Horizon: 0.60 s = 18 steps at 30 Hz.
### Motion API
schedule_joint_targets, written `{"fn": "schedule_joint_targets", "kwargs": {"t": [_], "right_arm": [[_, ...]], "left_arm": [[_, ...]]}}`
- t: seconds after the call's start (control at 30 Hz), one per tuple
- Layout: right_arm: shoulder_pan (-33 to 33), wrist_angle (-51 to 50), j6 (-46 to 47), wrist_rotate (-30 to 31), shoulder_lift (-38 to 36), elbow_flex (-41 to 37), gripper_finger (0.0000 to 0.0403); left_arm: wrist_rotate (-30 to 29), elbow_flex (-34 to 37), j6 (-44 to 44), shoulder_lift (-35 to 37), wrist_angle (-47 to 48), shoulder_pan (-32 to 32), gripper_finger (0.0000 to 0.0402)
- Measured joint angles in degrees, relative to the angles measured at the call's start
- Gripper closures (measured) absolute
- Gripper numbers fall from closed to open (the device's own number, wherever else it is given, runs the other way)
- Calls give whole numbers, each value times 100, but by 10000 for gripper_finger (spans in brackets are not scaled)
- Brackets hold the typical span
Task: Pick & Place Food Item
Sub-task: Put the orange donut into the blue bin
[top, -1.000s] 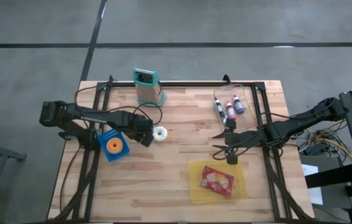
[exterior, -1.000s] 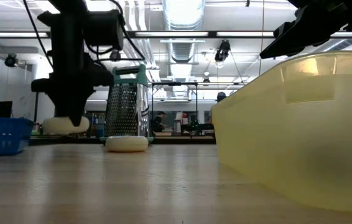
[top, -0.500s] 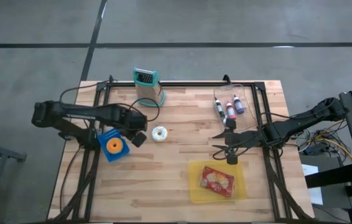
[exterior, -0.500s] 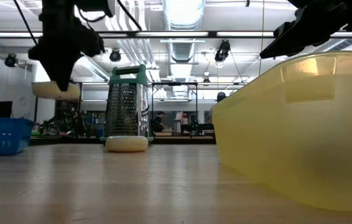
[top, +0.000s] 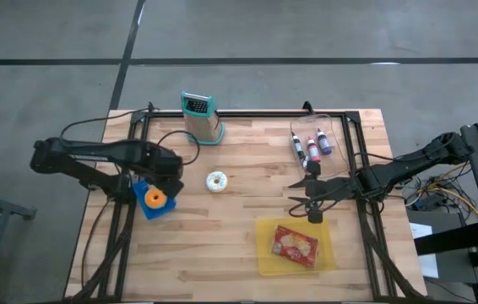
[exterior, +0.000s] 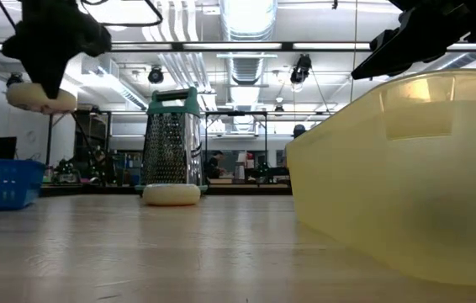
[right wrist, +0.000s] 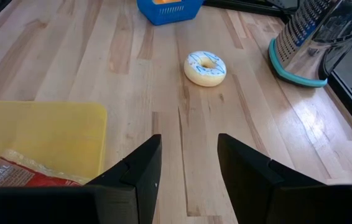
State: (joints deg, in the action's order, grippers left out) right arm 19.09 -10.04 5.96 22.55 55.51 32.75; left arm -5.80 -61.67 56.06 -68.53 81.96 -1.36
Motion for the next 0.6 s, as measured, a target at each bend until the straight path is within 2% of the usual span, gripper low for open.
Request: {"fn": "schedule_joint_targets", "kwargs": {"t": [0.27, 0.6], "right_arm": [[0, 3, 0, 0, 0, 0, 252], [0, 2, 0, 0, 0, 0, 252]], "left_arm": [[-40, 4, 174, 225, 310, -236, 321], [-40, 36, 297, 86, 381, -595, 321]]}}
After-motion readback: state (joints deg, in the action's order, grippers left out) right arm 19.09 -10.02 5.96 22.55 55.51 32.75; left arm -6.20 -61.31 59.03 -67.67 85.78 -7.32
